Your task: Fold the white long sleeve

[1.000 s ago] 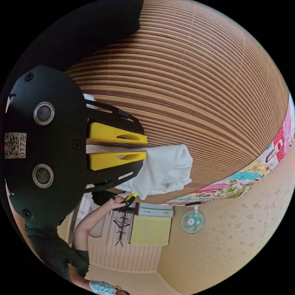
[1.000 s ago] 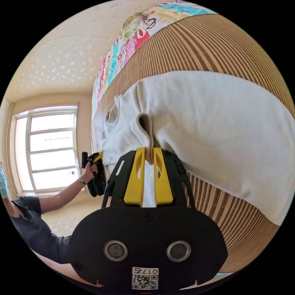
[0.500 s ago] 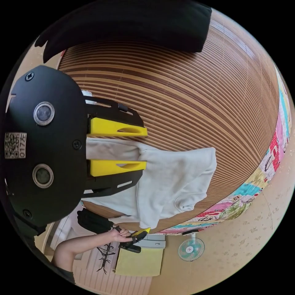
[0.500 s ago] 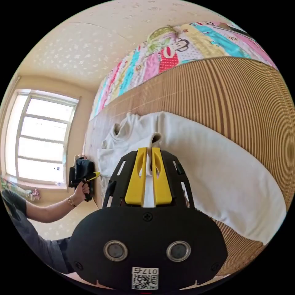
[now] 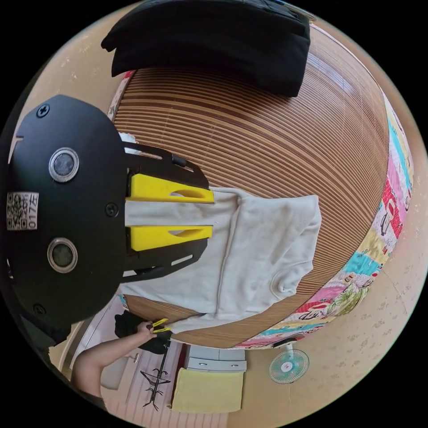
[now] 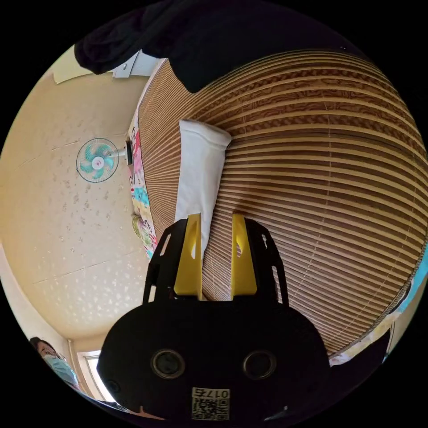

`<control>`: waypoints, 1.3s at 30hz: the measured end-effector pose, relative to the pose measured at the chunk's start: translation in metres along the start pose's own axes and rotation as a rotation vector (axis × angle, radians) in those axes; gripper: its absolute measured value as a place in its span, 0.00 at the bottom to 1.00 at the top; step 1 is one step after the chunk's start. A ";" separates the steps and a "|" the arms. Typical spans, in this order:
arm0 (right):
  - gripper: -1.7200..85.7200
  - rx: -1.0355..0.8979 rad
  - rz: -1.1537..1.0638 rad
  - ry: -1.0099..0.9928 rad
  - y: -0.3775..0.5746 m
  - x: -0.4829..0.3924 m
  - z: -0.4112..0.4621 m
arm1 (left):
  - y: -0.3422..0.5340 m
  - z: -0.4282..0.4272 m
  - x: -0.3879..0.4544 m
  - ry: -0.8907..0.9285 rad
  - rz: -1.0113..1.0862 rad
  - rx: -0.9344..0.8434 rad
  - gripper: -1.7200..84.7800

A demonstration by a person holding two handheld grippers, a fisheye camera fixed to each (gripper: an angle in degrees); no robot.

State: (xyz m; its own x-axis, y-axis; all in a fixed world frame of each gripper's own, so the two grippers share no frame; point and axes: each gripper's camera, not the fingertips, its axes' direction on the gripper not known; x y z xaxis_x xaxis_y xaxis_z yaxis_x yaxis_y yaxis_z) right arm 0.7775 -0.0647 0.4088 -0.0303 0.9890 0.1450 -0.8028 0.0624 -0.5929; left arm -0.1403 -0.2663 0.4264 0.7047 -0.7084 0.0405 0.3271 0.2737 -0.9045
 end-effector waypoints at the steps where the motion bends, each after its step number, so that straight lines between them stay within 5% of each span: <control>1: 0.12 0.001 -0.023 -0.027 -0.005 0.000 0.003 | 0.005 0.004 0.001 0.006 -0.010 -0.004 0.11; 6: 0.09 0.054 -0.075 -0.116 -0.010 -0.042 0.012 | 0.011 0.020 0.008 0.024 -0.018 -0.032 0.11; 11: 0.06 -0.153 -0.632 -0.304 0.070 -0.194 0.028 | 0.011 0.010 0.022 0.073 0.020 0.008 0.11; 16: 0.06 -0.461 -1.097 -0.370 0.285 -0.288 0.092 | 0.013 0.004 0.016 0.248 0.009 0.073 0.12; 23: 0.07 -0.950 -1.297 -0.069 0.500 -0.210 0.273 | 0.025 0.015 -0.037 0.371 -0.114 0.137 0.12; 25: 0.08 -1.242 -1.251 0.181 0.539 -0.154 0.337 | 0.027 0.020 -0.052 0.383 -0.144 0.135 0.12; 27: 0.10 -1.415 -1.268 0.201 0.554 -0.130 0.350 | 0.029 0.022 -0.064 0.385 -0.153 0.140 0.13; 32: 0.13 -1.409 -1.413 0.220 0.543 -0.125 0.297 | 0.001 0.029 -0.073 0.339 -0.073 0.127 0.15; 39: 0.11 -1.195 -1.080 0.420 0.439 -0.082 0.200 | -0.074 0.072 -0.047 0.206 0.052 0.092 0.14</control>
State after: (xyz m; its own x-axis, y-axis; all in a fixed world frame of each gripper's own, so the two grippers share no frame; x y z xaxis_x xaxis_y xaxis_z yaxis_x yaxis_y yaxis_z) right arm 0.3087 -0.1457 0.2950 0.5097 0.3776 0.7730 0.5378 0.5615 -0.6289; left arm -0.1522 -0.2067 0.5214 0.5814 -0.8072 -0.1016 0.3562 0.3649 -0.8602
